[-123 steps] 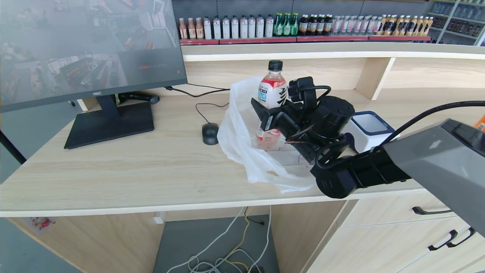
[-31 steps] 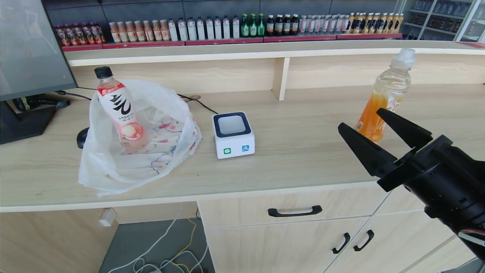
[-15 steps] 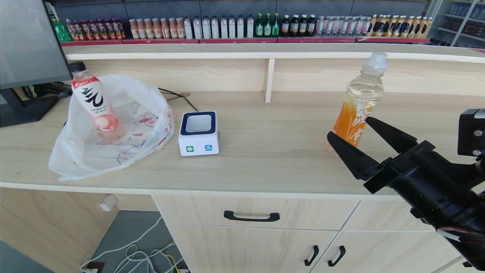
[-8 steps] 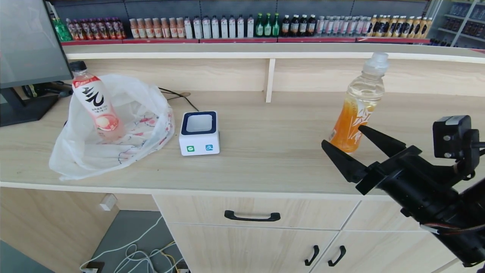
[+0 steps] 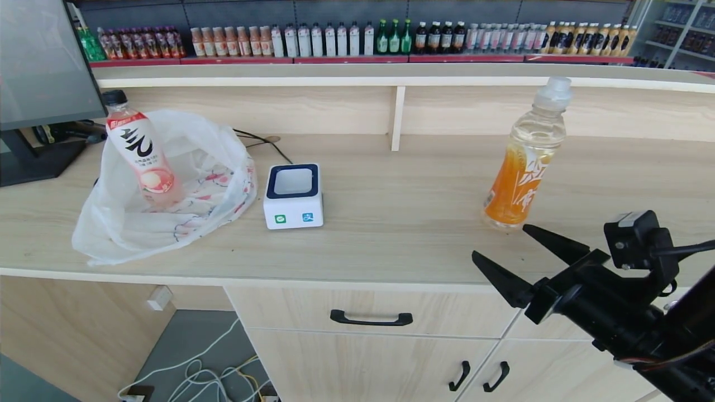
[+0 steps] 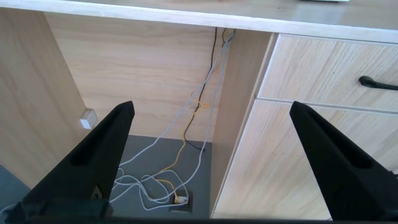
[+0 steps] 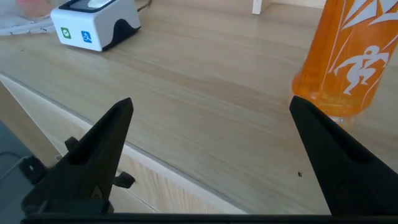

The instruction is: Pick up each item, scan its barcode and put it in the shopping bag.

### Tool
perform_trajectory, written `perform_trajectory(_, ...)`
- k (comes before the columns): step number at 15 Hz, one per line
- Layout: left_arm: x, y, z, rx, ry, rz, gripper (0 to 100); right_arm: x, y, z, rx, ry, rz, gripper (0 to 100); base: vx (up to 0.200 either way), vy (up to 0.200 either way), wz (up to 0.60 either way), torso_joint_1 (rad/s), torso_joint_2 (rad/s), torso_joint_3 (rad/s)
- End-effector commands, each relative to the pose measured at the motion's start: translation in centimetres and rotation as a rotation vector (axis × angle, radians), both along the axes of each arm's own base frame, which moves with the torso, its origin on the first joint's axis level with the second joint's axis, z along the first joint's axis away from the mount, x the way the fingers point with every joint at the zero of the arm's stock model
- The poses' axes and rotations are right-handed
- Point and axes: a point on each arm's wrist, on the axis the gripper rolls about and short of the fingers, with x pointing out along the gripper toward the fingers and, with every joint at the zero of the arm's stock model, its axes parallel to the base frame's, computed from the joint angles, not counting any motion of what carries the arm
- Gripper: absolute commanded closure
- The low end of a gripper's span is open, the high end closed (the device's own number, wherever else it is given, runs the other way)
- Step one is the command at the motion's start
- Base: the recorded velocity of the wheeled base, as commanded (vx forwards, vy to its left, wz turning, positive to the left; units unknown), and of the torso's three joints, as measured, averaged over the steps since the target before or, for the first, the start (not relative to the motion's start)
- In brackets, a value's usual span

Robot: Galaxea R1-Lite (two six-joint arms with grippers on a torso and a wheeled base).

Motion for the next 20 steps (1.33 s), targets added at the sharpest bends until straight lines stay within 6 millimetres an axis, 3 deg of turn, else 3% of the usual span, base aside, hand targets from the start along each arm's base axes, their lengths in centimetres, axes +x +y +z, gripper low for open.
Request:
perform_trajectory(1,0.0,0.0,0.0,0.001,-0.001,-0.001,0,-0.4,-0.2,-0.6,-0.021,0.019,0.001,0,0.000,0.000,0.00,0.000,0.00,0.000)
perform_trajectory(3,0.0,0.0,0.0,0.002,-0.001,-0.001,0,-0.7,-0.3,-0.3,-0.011,0.006,0.001,0,0.000,0.000,0.00,0.000,0.00,0.000)
perform_trajectory(12,0.0,0.0,0.0,-0.002,-0.001,0.001,0,-1.0,-0.4,0.2,0.001,-0.021,0.021,0,0.000,-0.200,0.00,0.002,0.00,0.002)
perform_trajectory(17,0.0,0.0,0.0,-0.001,-0.001,0.001,0,-0.5,-0.2,0.6,0.011,-0.040,0.016,0,0.000,0.000,0.00,0.000,0.00,0.000)
perform_trajectory(20,0.0,0.0,0.0,-0.001,-0.001,0.001,0,1.3,0.5,2.8,0.042,-0.140,-0.001,0,0.000,0.000,0.00,0.000,0.00,0.000)
